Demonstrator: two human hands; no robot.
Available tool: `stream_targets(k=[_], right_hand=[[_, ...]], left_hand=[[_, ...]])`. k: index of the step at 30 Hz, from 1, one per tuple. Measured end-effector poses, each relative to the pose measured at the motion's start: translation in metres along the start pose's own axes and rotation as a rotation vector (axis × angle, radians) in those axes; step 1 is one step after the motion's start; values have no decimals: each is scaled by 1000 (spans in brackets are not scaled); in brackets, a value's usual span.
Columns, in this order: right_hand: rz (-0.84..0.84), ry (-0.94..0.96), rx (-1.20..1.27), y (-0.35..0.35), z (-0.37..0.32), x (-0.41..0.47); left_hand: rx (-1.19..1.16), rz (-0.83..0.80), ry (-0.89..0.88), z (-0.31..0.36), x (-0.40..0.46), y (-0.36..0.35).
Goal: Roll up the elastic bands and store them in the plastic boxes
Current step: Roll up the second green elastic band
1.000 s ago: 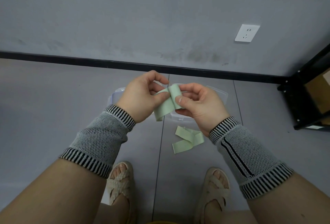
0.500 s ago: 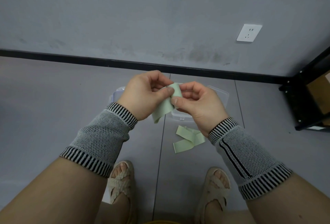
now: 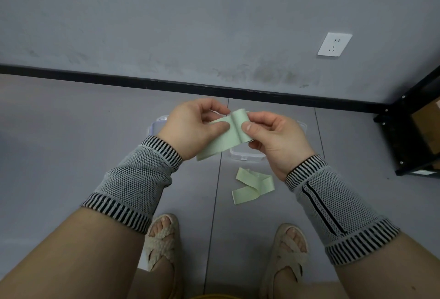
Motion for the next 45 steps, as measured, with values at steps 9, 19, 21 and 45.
stream_targets(k=[9, 19, 21, 45], right_hand=[[37, 88, -54, 2, -6, 0], [82, 159, -255, 0, -10, -2], [-8, 184, -277, -2, -12, -3], [-152, 353, -618, -8, -15, -5]], left_hand=[[3, -12, -69, 13, -3, -3], [12, 28, -47, 7, 1, -6], [11, 36, -41, 5, 1, -2], [57, -33, 18, 0, -2, 0]])
Point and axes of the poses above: each hand's wrist, its own x-axis towards the middle knuckle, its own y-axis out of the back of the hand, z = x × y, the point moved 7 cm from there along x, towards the middle knuckle, and after that the axes turned 7 degrees about -x, right-handed, at the moved point
